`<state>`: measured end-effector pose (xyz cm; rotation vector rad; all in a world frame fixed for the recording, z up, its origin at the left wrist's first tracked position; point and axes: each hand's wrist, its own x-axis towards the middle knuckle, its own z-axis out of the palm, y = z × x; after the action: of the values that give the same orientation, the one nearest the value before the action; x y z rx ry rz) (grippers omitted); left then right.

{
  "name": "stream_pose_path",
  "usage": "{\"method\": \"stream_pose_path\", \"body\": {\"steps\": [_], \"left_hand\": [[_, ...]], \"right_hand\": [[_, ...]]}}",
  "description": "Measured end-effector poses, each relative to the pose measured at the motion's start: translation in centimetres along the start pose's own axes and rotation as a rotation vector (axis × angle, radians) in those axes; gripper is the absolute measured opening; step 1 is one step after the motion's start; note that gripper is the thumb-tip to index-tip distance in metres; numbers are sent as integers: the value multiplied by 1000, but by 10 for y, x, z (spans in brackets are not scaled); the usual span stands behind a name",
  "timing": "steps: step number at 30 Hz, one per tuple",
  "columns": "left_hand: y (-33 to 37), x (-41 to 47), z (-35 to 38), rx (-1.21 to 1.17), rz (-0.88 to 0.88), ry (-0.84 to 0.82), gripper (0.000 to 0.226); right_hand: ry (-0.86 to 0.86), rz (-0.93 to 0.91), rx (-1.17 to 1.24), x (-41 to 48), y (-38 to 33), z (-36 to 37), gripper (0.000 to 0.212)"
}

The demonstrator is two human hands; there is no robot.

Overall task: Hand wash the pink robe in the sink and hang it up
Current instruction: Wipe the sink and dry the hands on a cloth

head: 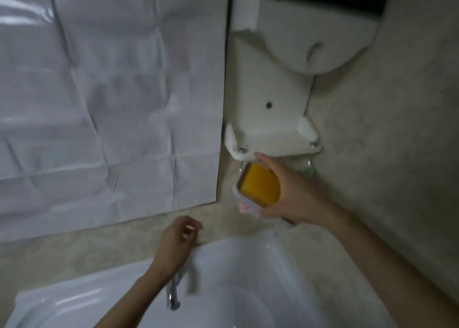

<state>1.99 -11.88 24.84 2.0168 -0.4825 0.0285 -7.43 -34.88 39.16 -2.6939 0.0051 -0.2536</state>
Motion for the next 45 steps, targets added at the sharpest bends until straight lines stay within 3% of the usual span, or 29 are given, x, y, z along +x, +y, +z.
{"method": "stream_pose_path", "body": {"steps": [2, 4, 6, 8, 10, 12, 15, 18, 22, 25, 27, 29, 31, 33, 35, 37, 38, 41, 43, 45], "left_hand": [[17, 1, 1, -45, 48, -10, 18], [31, -4, -4, -84, 98, -24, 29], [40, -11, -10, -60, 81, -49, 32], [42, -7, -19, -109, -57, -100, 25], [36, -20, -34, -249, -184, -345, 15], [34, -26, -47, -194, -187, -420, 25], [45, -35, -61, -169, -194, -205, 39], [53, -51, -66, -60, -20, 29, 34], [57, -55, -69, -9, 105, 66, 45], [58, -55, -71, 1, 134, 85, 45], [59, -49, -66, 46, 143, 94, 40], [65, -34, -52, 137, 213, 14, 34], [78, -12, -24, 237, 337, -132, 28], [98, 17, 16, 392, 498, -194, 28], [117, 49, 57, 570, 673, -166, 50], [135, 76, 87, 735, 599, -260, 66], [139, 92, 98, 777, 535, -293, 70], [140, 135, 124, 884, 307, -339, 69], [139, 149, 129, 762, 126, -437, 54], [140, 155, 131, 586, -73, -605, 41]], "right_hand": [[20, 37, -181, 23, -9, -44, 113], [31, 79, -364, 58, -10, -75, 109], [-16, 123, -475, 93, -5, -93, 101], [-127, 174, -528, 120, 7, -99, 96], [-235, 207, -541, 138, 21, -95, 98], [-297, 205, -534, 148, 31, -85, 100], [-332, 171, -518, 159, 38, -73, 97], [-333, 139, -501, 169, 47, -69, 104], [-174, 47, -630, 173, 55, -64, 107], [-2, 32, -386, 153, 49, -62, 82], [322, -24, -98, 124, 45, -49, 62], [782, -111, 45, 87, 45, -20, 28], [918, -202, 8, 58, 60, 13, 15], [821, -246, -82, 45, 83, 36, 13], [635, -195, -350, 45, 111, 43, 43], [277, -69, -510, 60, 140, 41, 82], [168, -74, -558, 71, 157, 41, 91], [-79, -59, -479, 98, 175, 32, 69], [-220, -16, -411, 107, 164, 25, 60], [-258, 25, -490, 114, 154, 24, 45]]}}
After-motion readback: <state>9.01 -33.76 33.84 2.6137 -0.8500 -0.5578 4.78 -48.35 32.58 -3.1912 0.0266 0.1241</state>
